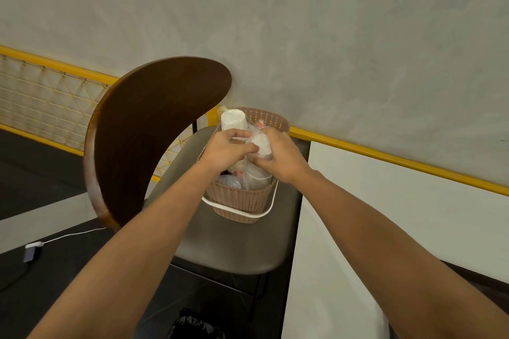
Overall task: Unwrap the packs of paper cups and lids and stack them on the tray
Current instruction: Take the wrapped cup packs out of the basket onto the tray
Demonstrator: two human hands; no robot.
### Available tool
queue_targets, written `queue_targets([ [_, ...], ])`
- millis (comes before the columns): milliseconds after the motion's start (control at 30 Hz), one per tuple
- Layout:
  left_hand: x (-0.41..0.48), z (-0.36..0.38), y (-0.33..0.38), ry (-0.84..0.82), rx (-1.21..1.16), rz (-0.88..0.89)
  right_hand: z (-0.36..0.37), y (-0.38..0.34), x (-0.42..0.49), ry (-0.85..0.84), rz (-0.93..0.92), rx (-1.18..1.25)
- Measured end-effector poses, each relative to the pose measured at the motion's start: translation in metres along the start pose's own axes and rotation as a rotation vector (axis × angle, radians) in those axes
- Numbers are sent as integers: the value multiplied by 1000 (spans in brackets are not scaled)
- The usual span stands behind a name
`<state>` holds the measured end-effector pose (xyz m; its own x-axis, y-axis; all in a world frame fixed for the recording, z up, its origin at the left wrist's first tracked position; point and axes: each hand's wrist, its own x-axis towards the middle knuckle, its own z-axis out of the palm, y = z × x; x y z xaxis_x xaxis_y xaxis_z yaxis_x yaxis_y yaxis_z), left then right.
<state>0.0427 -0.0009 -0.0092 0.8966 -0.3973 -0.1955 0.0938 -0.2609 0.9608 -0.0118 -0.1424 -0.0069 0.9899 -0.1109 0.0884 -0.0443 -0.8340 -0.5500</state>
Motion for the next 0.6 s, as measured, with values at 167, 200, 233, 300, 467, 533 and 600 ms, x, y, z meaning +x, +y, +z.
queue_targets([
  [167, -2, 2, -2, 107, -89, 36, -7, -8, 0, 22, -49, -41],
  [200, -3, 3, -1, 126, -89, 50, -9, -10, 1, 31, -59, -48],
  [233, -4, 4, 1, 141, -88, 61, -11, -11, 2, 37, -71, -57],
  [300, -5, 6, 3, 157, -87, 78, -13, -12, 5, 38, -86, -69],
  [467, -8, 6, 11, 183, -87, 123, -25, -16, 7, 33, -128, -80],
  [533, -10, 5, 14, 197, -102, 136, -31, -20, 7, 24, -143, -82],
  [600, -12, 5, 17, 210, -107, 147, -35, -24, 7, 23, -151, -96],
])
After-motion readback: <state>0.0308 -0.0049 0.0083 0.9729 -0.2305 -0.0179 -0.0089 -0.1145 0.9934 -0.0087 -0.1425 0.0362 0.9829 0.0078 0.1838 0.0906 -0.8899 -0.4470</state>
